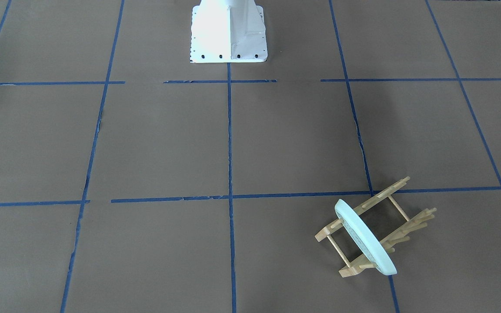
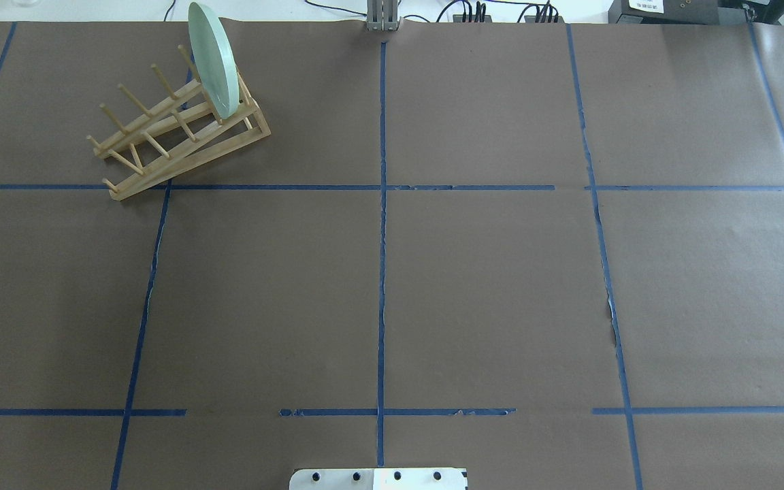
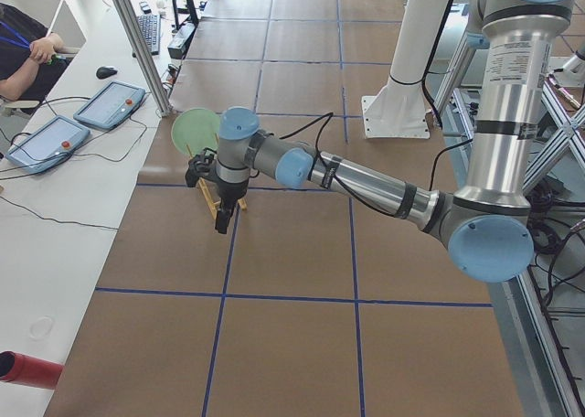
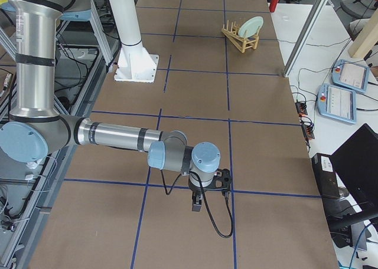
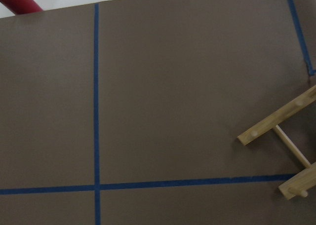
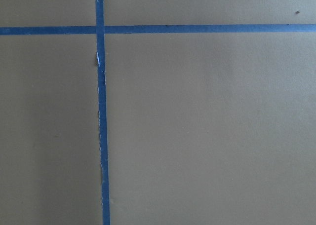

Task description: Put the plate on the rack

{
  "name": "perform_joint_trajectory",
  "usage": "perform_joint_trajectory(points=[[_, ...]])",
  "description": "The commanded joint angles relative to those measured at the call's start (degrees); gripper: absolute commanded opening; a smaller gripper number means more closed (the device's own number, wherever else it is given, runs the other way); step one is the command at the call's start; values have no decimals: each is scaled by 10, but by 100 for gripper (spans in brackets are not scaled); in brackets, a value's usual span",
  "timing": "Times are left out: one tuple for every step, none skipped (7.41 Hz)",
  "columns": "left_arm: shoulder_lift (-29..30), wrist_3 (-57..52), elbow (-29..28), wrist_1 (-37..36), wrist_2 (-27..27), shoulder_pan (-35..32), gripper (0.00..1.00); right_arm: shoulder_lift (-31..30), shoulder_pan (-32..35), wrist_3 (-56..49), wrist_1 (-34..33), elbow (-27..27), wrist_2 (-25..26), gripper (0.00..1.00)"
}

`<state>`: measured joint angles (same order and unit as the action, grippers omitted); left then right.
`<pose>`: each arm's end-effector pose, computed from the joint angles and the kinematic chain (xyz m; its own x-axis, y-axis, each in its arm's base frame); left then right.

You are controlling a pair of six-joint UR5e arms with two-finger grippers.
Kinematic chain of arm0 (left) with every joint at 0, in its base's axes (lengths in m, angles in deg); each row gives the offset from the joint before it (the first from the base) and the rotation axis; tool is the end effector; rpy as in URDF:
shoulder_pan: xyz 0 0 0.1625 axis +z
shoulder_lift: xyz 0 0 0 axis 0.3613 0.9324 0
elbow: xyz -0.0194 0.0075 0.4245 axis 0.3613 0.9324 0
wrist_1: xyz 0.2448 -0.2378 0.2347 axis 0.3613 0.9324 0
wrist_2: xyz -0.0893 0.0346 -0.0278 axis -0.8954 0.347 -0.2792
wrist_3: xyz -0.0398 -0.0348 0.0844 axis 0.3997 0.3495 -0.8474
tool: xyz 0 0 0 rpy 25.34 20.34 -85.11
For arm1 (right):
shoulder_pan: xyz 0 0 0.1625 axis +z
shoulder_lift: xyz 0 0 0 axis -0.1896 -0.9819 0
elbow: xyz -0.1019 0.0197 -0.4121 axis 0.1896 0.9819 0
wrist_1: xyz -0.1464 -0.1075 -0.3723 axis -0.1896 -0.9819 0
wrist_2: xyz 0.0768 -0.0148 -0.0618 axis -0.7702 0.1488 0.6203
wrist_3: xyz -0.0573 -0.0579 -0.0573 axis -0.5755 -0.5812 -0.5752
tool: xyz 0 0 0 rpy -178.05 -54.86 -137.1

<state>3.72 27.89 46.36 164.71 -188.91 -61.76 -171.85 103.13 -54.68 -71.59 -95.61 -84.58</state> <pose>-0.0104 -0.5134 0.5407 0.7778 0.1119 -0.6185 0.0258 0.9775 0.2092 0.0837 -0.4349 0.7010 0.7436 0.0307 0.6679 0.0136 0.9980 -0.0609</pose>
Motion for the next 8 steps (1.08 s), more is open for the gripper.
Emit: perform_joint_trajectory(points=[[-42,-104,-55,-2,-52,-50,100,0,0,0,0,-1,0,100],[-56,-110,-66,-2,-51,-56,100,0,0,0,0,-1,0,100],[-61,-110,-73,-2,-51,-57,100,0,0,0,-1,-1,0,100],[-60,-111,-76,0,-52,-57,100,0,0,0,0,0,0,100],[-60,-113,-76,3,-53,-57,100,0,0,0,0,-1,0,100],[-60,-130,-75,2,-54,-57,100,0,0,0,0,0,0,100],[-59,-132,-75,1,-54,-57,100,0,0,0,0,-1,0,100],[-56,-132,-75,2,-55,-56,100,0,0,0,0,0,0,100]])
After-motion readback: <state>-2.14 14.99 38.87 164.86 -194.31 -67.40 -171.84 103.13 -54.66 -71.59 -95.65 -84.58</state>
